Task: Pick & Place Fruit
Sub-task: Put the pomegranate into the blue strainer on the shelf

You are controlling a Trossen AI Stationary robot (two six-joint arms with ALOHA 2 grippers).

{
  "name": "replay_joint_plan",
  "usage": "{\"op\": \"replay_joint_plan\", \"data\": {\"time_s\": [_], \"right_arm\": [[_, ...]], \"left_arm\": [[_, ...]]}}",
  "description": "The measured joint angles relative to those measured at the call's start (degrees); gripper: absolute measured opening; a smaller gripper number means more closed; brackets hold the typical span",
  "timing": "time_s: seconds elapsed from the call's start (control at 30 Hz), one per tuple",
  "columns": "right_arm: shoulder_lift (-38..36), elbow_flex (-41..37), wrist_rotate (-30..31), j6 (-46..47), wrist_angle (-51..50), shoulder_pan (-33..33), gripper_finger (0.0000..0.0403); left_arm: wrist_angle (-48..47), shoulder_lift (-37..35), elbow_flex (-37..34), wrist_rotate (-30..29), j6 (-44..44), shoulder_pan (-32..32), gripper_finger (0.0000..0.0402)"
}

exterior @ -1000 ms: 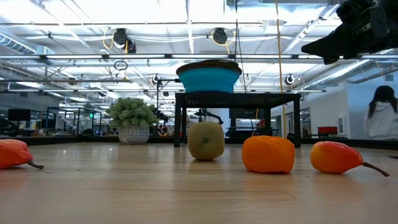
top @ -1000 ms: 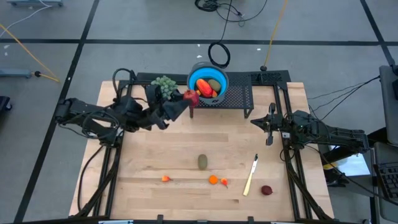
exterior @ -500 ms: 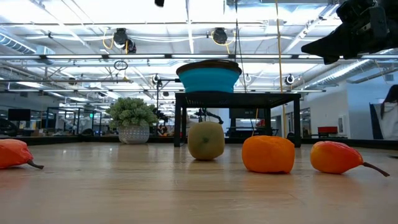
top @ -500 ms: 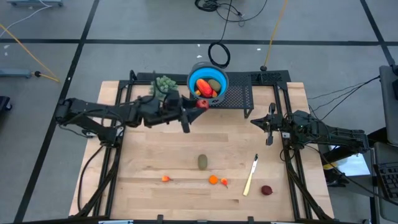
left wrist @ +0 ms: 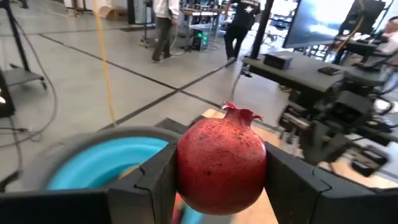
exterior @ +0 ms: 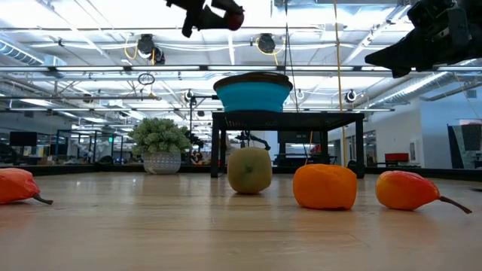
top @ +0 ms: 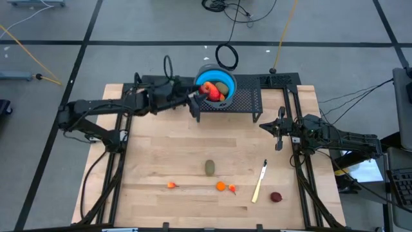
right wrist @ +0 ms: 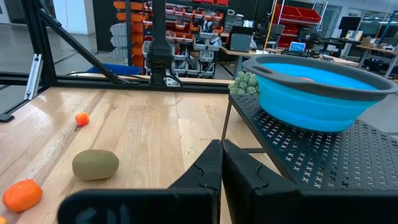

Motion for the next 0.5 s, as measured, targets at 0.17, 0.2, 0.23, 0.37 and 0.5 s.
{"op": "replay_joint_plan", "data": {"time_s": [0.17, 0.2, 0.23, 0.37, 0.5], "right_arm": [[-0.01, 0.00, 0.00, 0.02, -0.05, 0.01, 0.0000], [-0.01, 0.00, 0.00, 0.02, -0.05, 0.01, 0.0000], [0.00, 0.00, 0.00, 0.02, -0.07, 0.01, 0.0000], [0.00, 0.00, 0.03, 0.03, -0.11, 0.00, 0.0000], [-0.02, 0.02, 0.04, 0.02, -0.13, 0.00, 0.0000]], "left_arm": [[-0.60, 0.63, 0.91, 3.33, 3.54, 4.69, 0.0200], [-1.01, 1.12, 1.83, 3.84, 4.63, 5.41, 0.0200], [-1.87, 1.72, 2.74, 4.23, 5.97, 6.17, 0.0200], [-6.37, 5.65, 8.43, 5.91, 11.65, 8.70, 0.0200], [-13.30, 10.69, 15.27, 7.78, 15.35, 11.34, 0.0200]]}}
